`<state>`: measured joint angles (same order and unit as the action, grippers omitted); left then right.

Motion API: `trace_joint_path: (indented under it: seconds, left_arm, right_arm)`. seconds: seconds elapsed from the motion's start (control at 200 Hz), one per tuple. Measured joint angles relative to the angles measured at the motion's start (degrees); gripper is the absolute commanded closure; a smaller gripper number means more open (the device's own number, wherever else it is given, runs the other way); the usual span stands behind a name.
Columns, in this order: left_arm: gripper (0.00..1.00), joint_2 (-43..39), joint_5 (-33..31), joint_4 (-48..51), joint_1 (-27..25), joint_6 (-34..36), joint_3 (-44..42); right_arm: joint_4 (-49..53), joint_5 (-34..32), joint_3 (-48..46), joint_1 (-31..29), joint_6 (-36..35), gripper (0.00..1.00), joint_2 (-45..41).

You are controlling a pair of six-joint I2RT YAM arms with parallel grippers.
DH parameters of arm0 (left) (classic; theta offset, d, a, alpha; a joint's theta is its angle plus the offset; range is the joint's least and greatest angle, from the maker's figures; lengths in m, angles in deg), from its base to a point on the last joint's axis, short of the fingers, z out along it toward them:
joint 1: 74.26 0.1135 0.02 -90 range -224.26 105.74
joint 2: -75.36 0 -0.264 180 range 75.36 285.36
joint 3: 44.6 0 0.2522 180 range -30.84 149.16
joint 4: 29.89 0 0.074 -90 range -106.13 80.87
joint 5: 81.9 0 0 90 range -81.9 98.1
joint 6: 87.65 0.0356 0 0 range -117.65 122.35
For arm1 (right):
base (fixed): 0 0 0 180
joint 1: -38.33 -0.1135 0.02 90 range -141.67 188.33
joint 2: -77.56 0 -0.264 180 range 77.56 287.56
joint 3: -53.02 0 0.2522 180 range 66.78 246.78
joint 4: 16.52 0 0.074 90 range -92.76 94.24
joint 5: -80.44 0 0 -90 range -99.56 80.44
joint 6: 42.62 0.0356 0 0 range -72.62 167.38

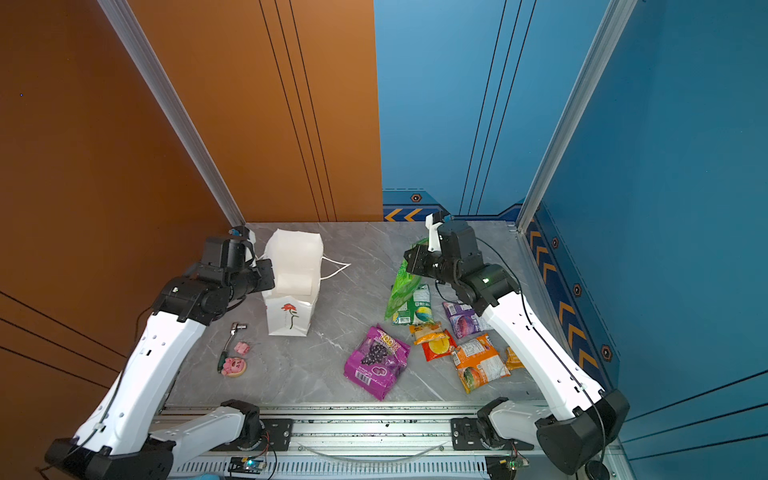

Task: Place the snacks into the paper bag
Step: 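Lift the green Lay's bag with the right gripper and carry it over the paper bag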

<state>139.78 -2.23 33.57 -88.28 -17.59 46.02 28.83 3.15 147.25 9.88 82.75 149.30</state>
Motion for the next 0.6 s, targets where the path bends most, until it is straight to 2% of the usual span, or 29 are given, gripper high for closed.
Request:
trace_joint_path:
  seconds: [0.215, 0.445, 0.596]
  left_arm:
    - [1.00, 1.4, -0.1, 0.3, -1.4, 2.6, 0.6]
    - [1.00, 0.4, 1.8, -0.7, -0.9, 4.0, -0.6]
    - [1.00, -0.9, 4.0, -1.9, -0.9, 4.1, -1.9]
  right_arm:
    - [4.1, -1.8, 10.7, -2.6, -3.0, 0.93, 0.4]
    - [10.4, -4.9, 31.4, -7.3, -8.6, 0.92, 7.0]
    - [15.1, -7.3, 43.9, -12.8, -12.4, 0.92, 13.0]
